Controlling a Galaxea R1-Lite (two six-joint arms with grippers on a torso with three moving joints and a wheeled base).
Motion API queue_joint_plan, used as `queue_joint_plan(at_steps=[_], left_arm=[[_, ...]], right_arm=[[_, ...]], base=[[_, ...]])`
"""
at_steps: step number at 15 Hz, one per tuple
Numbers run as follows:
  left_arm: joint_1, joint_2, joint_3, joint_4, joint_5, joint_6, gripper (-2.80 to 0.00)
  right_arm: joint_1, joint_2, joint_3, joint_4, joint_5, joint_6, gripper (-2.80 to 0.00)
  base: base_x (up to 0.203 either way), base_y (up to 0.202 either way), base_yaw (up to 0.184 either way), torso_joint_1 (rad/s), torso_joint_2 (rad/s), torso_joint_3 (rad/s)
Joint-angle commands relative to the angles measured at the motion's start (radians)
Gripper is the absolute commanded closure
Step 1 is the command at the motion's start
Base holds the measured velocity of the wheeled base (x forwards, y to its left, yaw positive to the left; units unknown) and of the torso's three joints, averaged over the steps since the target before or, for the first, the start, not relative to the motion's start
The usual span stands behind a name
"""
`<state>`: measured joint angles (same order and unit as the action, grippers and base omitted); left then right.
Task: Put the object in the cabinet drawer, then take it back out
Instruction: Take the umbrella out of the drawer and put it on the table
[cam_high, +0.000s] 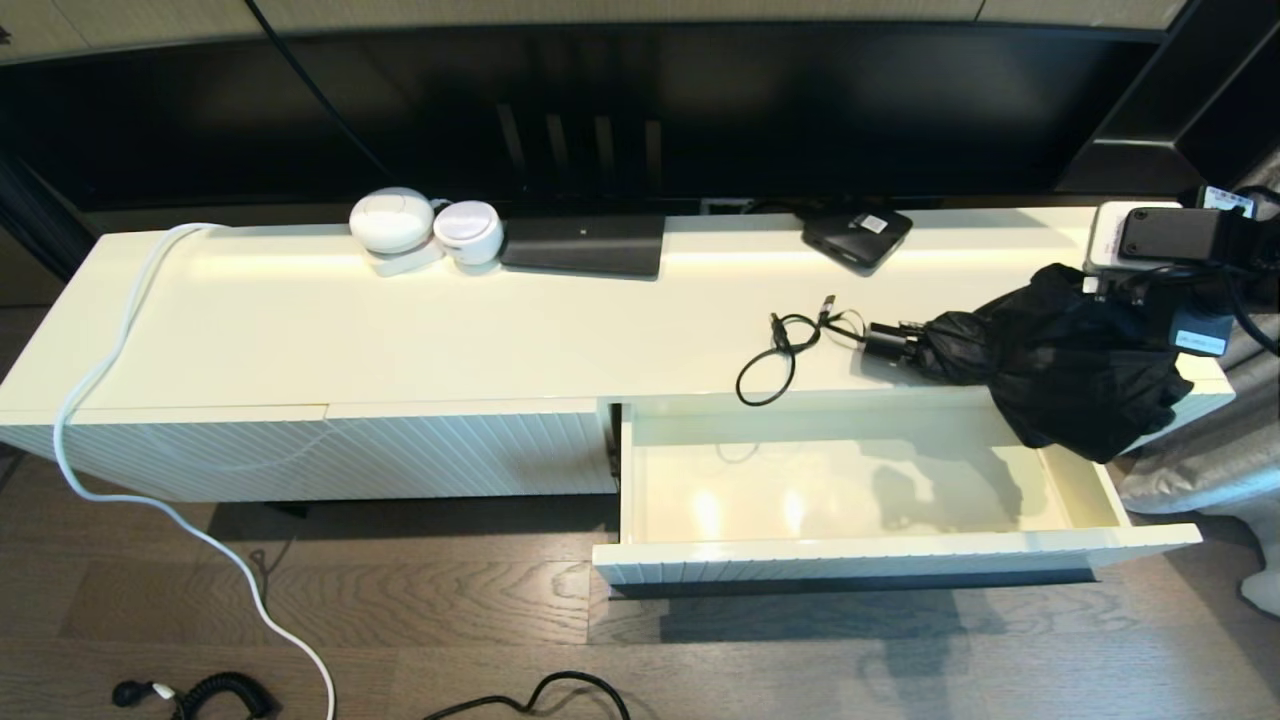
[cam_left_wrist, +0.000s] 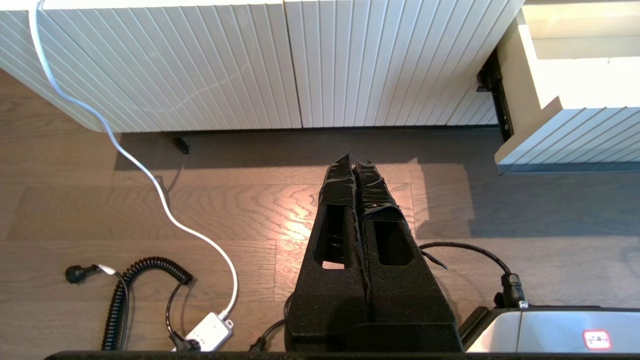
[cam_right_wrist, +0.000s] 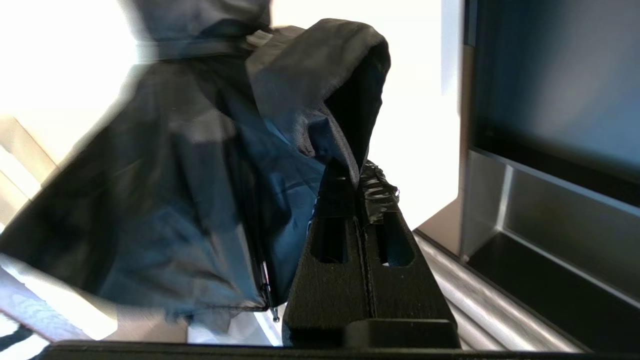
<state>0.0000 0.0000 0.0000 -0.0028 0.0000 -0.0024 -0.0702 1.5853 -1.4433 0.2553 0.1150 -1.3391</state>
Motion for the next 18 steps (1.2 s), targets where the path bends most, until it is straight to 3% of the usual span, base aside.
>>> queue_joint_plan(at_steps=[1, 6, 9, 18], left_arm=[[0.001, 0.0, 0.0, 0.0, 0.0, -0.001, 0.0], [0.0, 0.0, 0.0, 0.0, 0.0, -0.001, 0.0], [0.0, 0.0, 0.0, 0.0, 0.0, -0.001, 0.0], [0.0, 0.0, 0.0, 0.0, 0.0, -0.001, 0.0]], right_arm=[[0.001, -0.041, 0.015, -0.002, 0.001, -0.01, 0.0], [0.0, 0.021, -0.045, -0.002, 0.0, -0.006, 0.0], [0.0, 0.1, -0.151, 0.001, -0.003, -0.005, 0.0], [-0.002, 0.236, -0.227, -0.053, 0.0, -0.003, 0.0]], base=[[0.0, 0.0, 0.0, 0.0, 0.0, 0.0], [0.0, 0.0, 0.0, 0.0, 0.0, 0.0], [0.0, 0.0, 0.0, 0.0, 0.0, 0.0], [0.0, 0.0, 0.0, 0.0, 0.0, 0.0]])
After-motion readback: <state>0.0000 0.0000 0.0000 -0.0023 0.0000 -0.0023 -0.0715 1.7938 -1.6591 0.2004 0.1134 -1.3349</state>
